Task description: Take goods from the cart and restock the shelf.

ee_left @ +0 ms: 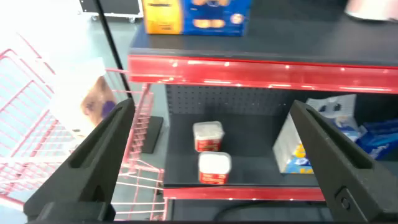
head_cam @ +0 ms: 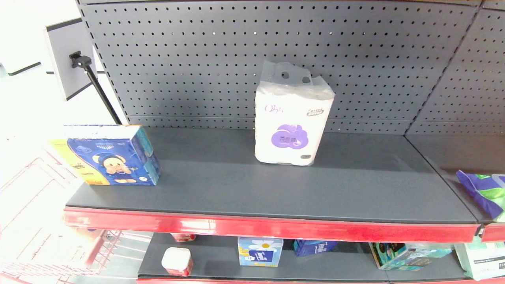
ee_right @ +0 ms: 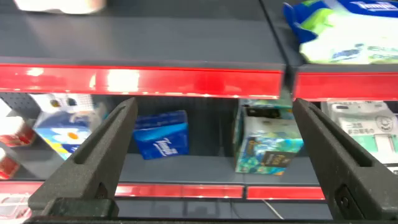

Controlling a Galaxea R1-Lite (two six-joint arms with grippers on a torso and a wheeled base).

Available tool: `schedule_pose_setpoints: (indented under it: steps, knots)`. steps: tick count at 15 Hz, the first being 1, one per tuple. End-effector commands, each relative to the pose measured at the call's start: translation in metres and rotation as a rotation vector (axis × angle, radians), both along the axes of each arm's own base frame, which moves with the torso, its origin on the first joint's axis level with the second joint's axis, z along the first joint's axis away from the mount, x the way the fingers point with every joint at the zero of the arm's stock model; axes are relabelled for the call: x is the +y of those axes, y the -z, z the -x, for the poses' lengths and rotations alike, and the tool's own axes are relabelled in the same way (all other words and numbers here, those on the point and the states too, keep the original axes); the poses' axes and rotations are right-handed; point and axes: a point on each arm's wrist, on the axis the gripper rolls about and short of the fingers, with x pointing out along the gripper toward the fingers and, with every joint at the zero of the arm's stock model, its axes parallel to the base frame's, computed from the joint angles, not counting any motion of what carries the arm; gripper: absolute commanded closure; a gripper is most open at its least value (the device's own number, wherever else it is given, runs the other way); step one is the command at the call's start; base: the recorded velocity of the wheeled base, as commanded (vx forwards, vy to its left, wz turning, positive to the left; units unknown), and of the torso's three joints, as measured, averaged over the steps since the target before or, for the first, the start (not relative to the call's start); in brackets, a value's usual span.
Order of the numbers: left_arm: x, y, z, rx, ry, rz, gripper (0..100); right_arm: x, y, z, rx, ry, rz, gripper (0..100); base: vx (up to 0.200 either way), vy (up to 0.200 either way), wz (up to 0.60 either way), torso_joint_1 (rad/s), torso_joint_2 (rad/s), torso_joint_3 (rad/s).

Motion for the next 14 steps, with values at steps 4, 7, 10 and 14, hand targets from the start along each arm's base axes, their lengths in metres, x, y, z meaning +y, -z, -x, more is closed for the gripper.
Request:
schedule_pose_setpoints:
  steps: [4,7,10,14]
  knots:
    - [0.0000,0.0004,-0.0002,0.002,0.000,0.001,0,0.0000,0.0001,0.0000,0.001,0.000,0.000,0,0.000,0.200,0.00,0.001,0.00,0.002]
    - [0.0000,-0.0001,-0.0001,0.001,0.000,0.001,0,0.0000,0.0001,0.0000,0.001,0.000,0.000,0,0.000,0.200,0.00,-0.002,0.00,0.004]
    - [0.0000,-0.0001,-0.0001,0.001,0.000,0.001,0,0.0000,0.0001,0.0000,0.001,0.000,0.000,0,0.000,0.200,0.00,0.002,0.00,0.002]
    - [0.0000,-0.0001,-0.0001,0.001,0.000,0.001,0,0.0000,0.0001,0.0000,0.001,0.000,0.000,0,0.000,0.200,0.00,0.001,0.00,0.001]
